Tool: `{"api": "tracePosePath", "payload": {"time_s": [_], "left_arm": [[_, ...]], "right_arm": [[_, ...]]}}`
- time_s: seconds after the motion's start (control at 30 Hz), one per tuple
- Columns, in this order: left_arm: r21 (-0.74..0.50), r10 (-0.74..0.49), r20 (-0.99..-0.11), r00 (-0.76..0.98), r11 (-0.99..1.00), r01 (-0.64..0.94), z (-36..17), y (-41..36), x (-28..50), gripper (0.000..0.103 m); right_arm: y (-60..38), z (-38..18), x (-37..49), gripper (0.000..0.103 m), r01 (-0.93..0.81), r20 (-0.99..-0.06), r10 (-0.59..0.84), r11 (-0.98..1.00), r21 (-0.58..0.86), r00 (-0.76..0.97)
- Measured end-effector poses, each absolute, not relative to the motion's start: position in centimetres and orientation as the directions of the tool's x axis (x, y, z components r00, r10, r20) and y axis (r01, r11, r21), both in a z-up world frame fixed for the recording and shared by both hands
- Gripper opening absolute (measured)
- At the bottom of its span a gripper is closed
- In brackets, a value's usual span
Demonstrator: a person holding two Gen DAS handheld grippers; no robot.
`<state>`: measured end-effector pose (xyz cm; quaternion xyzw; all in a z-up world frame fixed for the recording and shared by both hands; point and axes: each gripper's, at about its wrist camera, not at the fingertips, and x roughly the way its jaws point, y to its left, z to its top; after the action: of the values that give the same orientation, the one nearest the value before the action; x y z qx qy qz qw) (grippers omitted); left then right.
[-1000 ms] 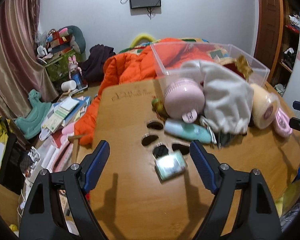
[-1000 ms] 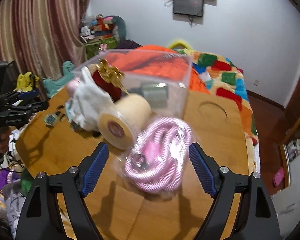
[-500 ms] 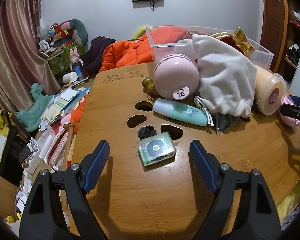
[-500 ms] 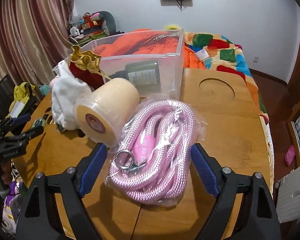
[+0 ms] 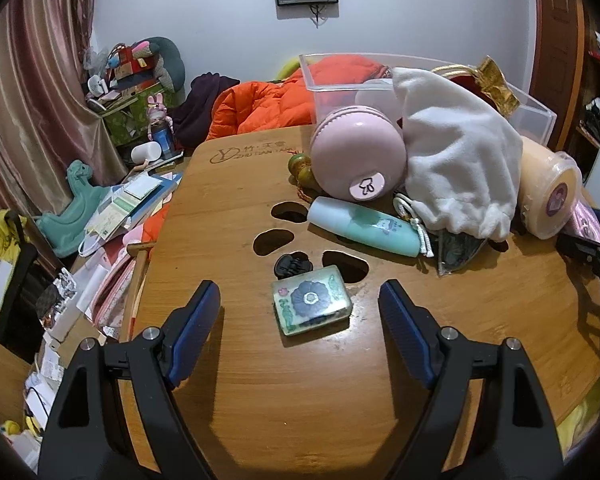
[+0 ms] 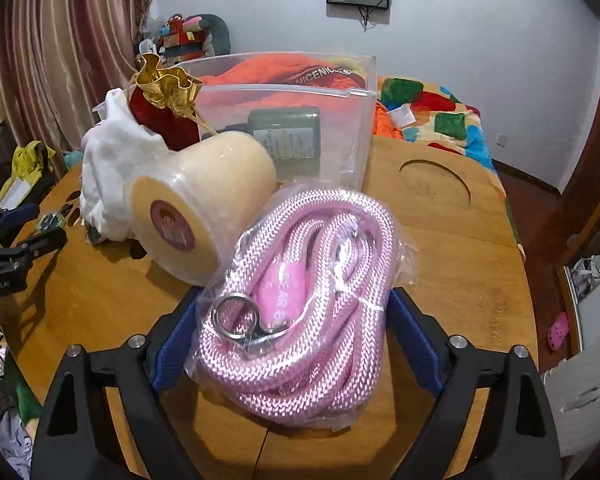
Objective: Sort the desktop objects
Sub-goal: 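Grasp the small green square box with the left tool while the right tool grasps the bagged pink rope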
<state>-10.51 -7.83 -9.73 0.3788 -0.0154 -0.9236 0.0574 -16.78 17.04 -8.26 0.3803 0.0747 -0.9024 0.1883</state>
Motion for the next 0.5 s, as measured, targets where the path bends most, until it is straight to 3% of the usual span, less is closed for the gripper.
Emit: {"api": "tracePosePath", "payload": {"time_s": [0.3,0.5], "left_arm": [[0.006,-0.085,-0.7,-0.709,-0.993,0.114,-9.8,-9.0,-10.4,0.066],[0.015,-0.08,-0.69,-0.719,-0.995,0.097,-9.6,-8.4,-10.0,0.036]], "right_arm": [[18.5,-8.0,-16.0,0.061,0.402,-0.707,-0.307,-0.915,0.035,-0.637],[19.1,-8.0,-15.5,0.058,0.38,-0.698,-0.305,-0.924,0.051,-0.648]]}}
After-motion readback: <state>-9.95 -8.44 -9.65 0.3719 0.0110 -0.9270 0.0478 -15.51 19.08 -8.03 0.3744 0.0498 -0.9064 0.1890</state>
